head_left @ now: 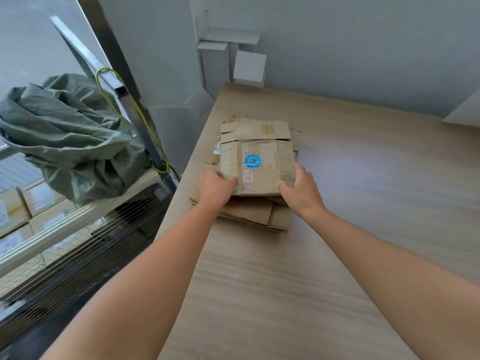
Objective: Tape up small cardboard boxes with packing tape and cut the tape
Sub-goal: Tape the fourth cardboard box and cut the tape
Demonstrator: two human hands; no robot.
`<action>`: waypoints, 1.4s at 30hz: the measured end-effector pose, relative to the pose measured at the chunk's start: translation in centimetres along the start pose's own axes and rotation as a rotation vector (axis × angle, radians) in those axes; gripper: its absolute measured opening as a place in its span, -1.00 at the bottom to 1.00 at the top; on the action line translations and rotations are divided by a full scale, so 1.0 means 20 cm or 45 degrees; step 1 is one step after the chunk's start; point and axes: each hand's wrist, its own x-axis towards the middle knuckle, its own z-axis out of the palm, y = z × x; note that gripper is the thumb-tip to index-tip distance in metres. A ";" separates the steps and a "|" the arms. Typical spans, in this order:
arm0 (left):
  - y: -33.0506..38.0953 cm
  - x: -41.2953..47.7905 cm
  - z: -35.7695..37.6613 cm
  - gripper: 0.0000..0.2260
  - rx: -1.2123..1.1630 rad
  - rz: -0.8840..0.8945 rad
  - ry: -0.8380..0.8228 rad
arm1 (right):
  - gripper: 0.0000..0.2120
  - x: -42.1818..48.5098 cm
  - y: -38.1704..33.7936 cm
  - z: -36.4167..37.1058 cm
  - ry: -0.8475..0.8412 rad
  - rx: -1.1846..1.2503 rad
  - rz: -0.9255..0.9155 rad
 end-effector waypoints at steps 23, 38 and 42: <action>-0.48 -2.55 -0.07 -0.88 0.735 1.334 -0.425 | -0.31 -2.38 0.94 -0.95 0.094 0.722 0.100; -0.56 -3.00 0.06 -0.34 0.361 0.628 -0.278 | -0.29 -2.81 1.07 -0.77 -0.144 0.879 0.034; -0.57 -2.96 0.09 -0.83 0.151 0.471 -0.320 | -0.30 -2.78 1.11 -0.78 -0.268 1.175 0.037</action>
